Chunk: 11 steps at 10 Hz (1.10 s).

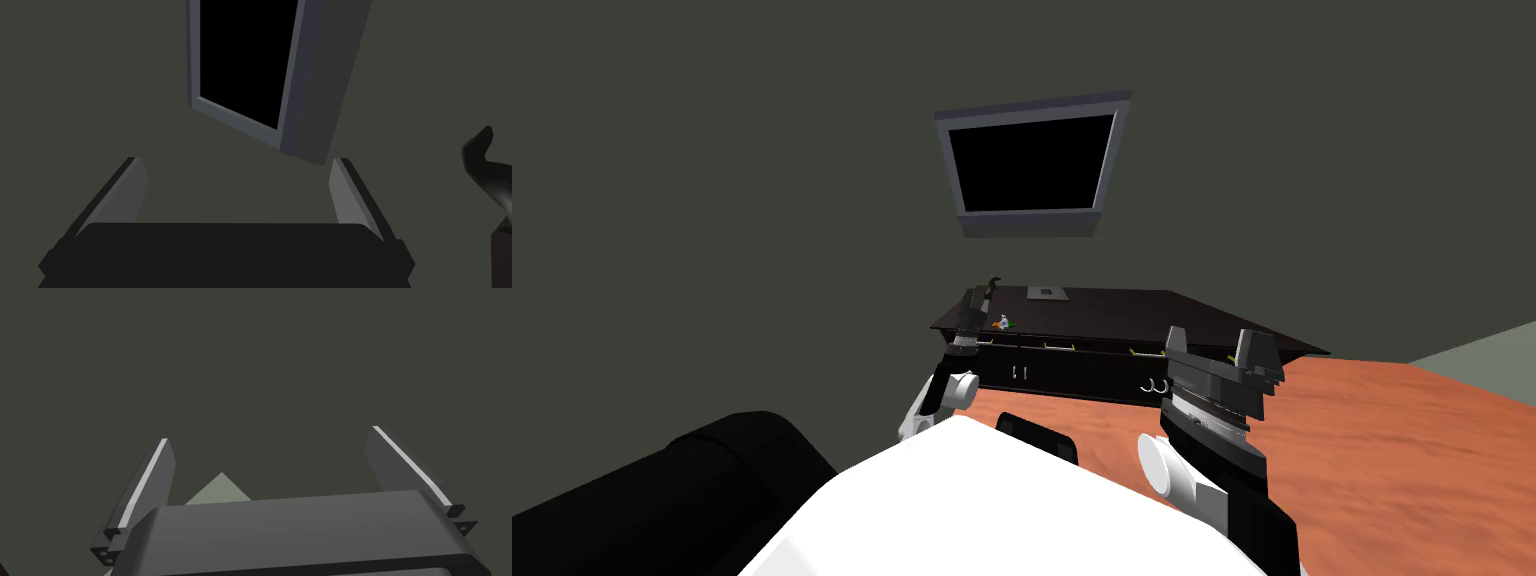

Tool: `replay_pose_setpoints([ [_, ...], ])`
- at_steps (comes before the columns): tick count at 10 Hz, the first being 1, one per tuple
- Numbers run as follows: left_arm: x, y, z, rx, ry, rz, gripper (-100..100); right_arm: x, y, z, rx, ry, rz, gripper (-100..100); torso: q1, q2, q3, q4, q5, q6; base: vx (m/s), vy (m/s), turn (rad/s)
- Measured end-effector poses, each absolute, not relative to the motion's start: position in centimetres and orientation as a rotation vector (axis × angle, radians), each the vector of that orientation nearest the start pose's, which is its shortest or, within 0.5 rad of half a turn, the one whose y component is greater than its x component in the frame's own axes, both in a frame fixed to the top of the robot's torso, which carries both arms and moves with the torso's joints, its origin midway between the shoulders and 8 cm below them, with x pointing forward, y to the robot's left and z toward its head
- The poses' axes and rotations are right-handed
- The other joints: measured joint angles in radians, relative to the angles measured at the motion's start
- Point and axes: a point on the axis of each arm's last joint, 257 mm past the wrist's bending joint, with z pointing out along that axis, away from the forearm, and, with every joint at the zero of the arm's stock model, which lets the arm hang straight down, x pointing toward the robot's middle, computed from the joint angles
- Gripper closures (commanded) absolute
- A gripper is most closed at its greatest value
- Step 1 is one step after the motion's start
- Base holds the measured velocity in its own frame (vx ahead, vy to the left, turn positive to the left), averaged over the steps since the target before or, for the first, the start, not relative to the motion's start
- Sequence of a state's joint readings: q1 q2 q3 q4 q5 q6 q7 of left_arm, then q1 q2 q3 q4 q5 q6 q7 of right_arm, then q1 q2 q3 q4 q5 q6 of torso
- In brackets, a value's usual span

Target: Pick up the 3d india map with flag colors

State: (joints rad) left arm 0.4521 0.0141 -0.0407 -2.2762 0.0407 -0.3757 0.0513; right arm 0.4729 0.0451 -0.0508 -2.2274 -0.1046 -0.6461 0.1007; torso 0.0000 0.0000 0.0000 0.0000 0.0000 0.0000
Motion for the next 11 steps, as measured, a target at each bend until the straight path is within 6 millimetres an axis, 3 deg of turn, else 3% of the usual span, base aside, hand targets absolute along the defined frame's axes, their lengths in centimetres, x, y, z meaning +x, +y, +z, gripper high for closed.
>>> replay_pose_setpoints([
  [5,39.1,26.2,-0.3,-0.771,0.795,-1.375,-100,32.3,-31.0,3.6,0.622,0.445,1.244,0,-0.001,0.0,0.0,0.0,0.0,0.0,-0.001,-0.016,-0.105],
  [11,41.8,27.3,-3.1,-0.809,0.965,-1.296,-100,32.3,-31.0,3.6,0.622,0.445,1.244,0,0.0,0.0,0.0,0.0,0.0,0.0,0.005,-0.003,-0.085],
])
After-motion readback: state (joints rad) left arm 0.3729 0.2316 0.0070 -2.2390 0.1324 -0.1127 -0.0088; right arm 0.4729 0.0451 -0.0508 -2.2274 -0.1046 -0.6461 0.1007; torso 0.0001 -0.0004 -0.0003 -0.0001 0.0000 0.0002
